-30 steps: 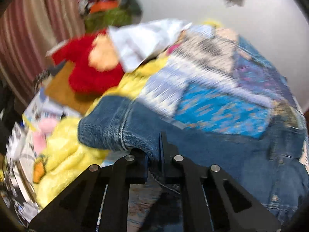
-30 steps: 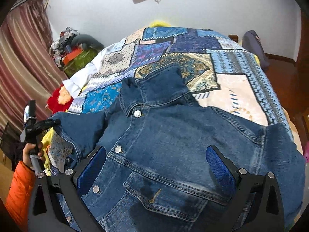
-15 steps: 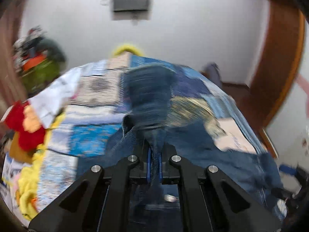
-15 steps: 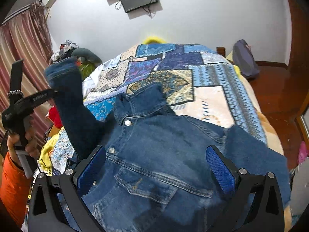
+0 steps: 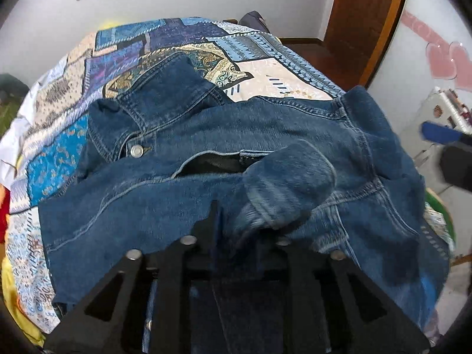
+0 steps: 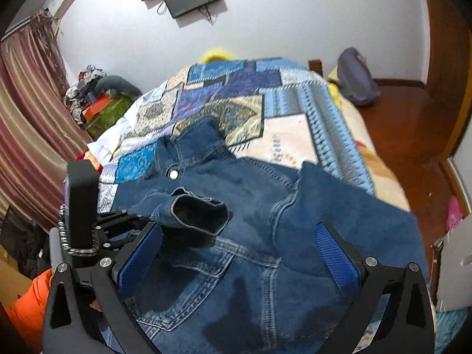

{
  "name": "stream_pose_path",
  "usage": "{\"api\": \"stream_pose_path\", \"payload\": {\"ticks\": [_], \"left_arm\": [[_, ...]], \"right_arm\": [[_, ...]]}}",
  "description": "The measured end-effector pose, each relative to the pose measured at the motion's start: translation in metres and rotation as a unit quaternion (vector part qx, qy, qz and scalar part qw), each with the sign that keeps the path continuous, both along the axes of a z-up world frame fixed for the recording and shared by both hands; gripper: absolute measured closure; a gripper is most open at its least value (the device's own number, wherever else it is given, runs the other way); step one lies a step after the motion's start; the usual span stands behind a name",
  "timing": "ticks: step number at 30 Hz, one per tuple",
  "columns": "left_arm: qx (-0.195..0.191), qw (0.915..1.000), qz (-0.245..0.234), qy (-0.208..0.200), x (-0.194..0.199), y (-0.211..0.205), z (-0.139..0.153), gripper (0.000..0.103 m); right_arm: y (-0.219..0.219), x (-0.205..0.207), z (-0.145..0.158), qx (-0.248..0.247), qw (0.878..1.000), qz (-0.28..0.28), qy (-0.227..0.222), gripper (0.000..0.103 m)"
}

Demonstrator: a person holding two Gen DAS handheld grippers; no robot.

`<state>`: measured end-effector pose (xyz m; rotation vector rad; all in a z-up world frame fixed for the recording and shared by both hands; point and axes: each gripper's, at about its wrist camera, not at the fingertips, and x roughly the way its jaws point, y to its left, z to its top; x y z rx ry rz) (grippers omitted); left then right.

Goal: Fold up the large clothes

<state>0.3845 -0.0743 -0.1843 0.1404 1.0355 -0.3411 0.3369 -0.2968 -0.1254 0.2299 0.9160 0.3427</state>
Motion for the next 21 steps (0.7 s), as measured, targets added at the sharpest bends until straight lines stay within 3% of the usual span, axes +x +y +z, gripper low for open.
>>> {"api": "stream_pose_path", "payload": {"ticks": [2, 4, 5, 8, 13, 17, 21], "left_arm": [[-0.023, 0.9997, 0.004, 0.007, -0.006, 0.016, 0.006, 0.049], [-0.045, 0.9989, 0.011, 0.001, -0.013, 0.032, 0.014, 0.028], [-0.058, 0.9981, 0.02, -0.01, -0.021, 0.047, 0.021, 0.025], [-0.054, 0.9974, 0.038, -0.027, -0.026, 0.077, 0.031, 0.024], [-0.004, 0.9909, 0.121, -0.059, -0.024, 0.145, 0.03, 0.021], [0.028, 0.9815, 0.186, -0.038, -0.009, 0.197, 0.002, 0.021], [0.041, 0.9742, 0.222, -0.01, -0.004, 0.23, -0.034, 0.021]], "right_arm": [[0.007, 0.006, -0.003, 0.006, 1.0, 0.004, 0.007, 0.0], [0.017, 0.015, -0.006, 0.018, 1.0, 0.012, 0.013, 0.0], [0.022, 0.02, -0.006, 0.022, 1.0, 0.013, 0.016, 0.0], [0.037, 0.037, -0.011, 0.038, 0.999, 0.02, 0.033, 0.0], [0.062, 0.071, -0.025, 0.055, 0.995, 0.018, 0.077, 0.0], [0.07, 0.097, -0.048, 0.059, 0.99, 0.0, 0.131, 0.0], [0.075, 0.105, -0.074, 0.042, 0.983, -0.001, 0.181, 0.005]]}}
